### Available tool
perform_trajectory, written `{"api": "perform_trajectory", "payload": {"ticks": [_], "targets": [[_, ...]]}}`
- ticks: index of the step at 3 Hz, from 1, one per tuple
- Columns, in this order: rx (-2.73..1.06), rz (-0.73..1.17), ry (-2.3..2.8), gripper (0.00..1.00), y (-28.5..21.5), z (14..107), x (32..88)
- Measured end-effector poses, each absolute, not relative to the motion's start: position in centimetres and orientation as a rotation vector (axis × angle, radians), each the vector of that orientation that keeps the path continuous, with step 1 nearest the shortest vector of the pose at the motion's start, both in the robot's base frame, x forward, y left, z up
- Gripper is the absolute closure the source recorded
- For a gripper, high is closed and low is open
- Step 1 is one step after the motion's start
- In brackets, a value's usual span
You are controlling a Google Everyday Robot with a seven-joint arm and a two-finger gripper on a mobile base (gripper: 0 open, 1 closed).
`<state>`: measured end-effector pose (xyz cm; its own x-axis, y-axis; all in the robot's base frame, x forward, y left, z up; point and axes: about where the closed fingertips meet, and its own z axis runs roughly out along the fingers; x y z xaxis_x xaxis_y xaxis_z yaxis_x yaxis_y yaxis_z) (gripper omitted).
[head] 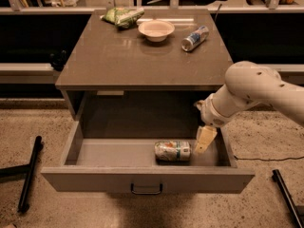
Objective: Pick 7up can from top drawer and place on counter
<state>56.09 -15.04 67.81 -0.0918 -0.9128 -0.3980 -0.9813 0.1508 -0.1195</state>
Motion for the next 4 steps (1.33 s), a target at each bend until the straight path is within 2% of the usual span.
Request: {"api": "perform_trajectory", "payload": {"ticks": [3,4], "targets": [[-1.821,0.254,2.092,0.01,-9.5,63.7,55.6],[-1.820,0.252,2.106,0.23,-8.7,63.1,55.6]]}}
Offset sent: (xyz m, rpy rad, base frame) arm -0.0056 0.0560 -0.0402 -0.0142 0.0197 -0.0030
